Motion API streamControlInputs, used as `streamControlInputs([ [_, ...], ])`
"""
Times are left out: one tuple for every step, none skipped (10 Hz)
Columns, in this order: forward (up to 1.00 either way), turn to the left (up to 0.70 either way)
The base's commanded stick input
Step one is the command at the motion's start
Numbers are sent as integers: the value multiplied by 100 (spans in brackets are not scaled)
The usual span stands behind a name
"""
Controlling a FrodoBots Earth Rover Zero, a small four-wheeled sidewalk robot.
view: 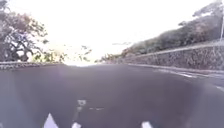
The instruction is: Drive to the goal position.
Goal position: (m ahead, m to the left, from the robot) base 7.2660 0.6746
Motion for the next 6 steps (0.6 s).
streamControlInputs([
  [85, 0],
  [85, -28],
  [85, -30],
  [85, -32],
  [85, -19],
  [85, -12],
])
